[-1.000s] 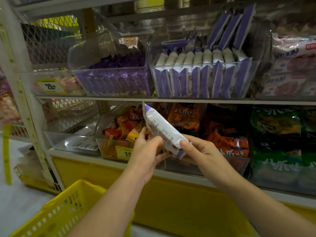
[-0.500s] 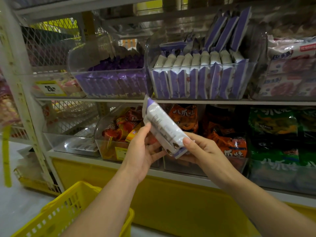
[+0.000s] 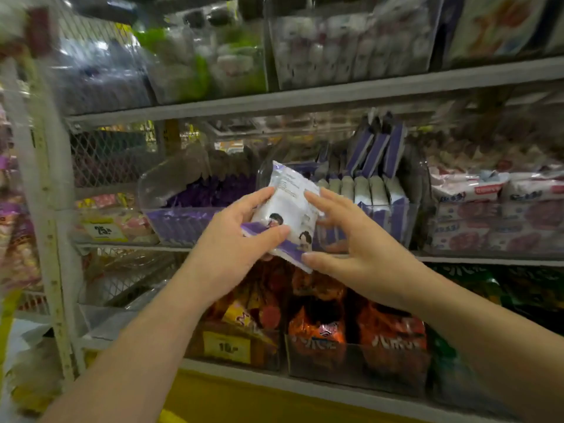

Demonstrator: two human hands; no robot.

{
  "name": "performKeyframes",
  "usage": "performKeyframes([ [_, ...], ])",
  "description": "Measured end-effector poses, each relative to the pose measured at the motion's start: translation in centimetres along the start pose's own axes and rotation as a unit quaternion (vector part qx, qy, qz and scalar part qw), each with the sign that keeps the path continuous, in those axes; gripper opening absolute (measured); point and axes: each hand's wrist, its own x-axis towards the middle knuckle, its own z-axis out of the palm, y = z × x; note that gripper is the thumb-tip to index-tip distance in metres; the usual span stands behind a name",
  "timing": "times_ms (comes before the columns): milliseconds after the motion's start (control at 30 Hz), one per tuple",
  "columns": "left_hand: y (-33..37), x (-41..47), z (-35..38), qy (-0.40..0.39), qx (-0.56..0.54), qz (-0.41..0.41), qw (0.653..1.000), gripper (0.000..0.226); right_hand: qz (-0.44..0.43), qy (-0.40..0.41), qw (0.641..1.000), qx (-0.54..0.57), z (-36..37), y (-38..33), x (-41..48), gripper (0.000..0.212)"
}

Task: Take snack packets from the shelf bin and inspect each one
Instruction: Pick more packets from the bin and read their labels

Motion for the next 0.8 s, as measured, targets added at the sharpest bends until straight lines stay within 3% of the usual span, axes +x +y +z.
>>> performKeyframes([
  [133, 3.3, 4.1, 0.3, 0.025, 0.114, 0.052, 0.992, 0.057, -0.077, -0.017, 0.986, -0.145, -2.6, -0.5, 3.8, 0.092],
  [233, 4.7, 6.9, 1.4, 0.040, 0.169, 0.089, 0.981, 0.055, -0.081, 0.032, 0.986, -0.143, -4.0, -0.3, 6.6, 0.095],
  [333, 5.3, 9.7, 2.6, 0.022, 0.180, 0.114, 0.977, 0.064, -0.092, 0.065, 0.986, -0.120, -5.8, 0.6, 9.0, 0.085],
  [467, 4.7, 12.7, 3.2, -0.089, 0.054, 0.090, 0.991, 0.082, -0.086, 0.067, 0.993, -0.052, -8.6, 2.1, 11.0, 0.070],
  [600, 3.0, 15.7, 2.0, -0.125, -0.063, 0.083, 0.987, 0.062, -0.069, 0.027, 0.997, 0.037, -10.5, 3.7, 12.0, 0.059],
  [633, 2.5, 16.3, 1.8, -0.110, -0.040, 0.081, 0.990, 0.057, -0.066, 0.018, 0.997, 0.036, -10.7, 4.1, 12.2, 0.058],
  [700, 1.0, 17.8, 1.8, -0.067, 0.110, 0.098, 0.987, 0.053, -0.059, 0.006, 0.998, 0.033, -11.0, 4.8, 12.4, 0.059],
  [733, 0.4, 18.5, 1.9, -0.061, 0.215, 0.103, 0.969, 0.050, -0.057, 0.002, 0.998, 0.028, -11.0, 5.2, 12.5, 0.059],
  [800, -0.6, 19.8, 2.3, -0.084, 0.421, 0.092, 0.898, 0.046, -0.050, 0.003, 0.999, 0.013, -11.3, 5.6, 12.7, 0.059],
])
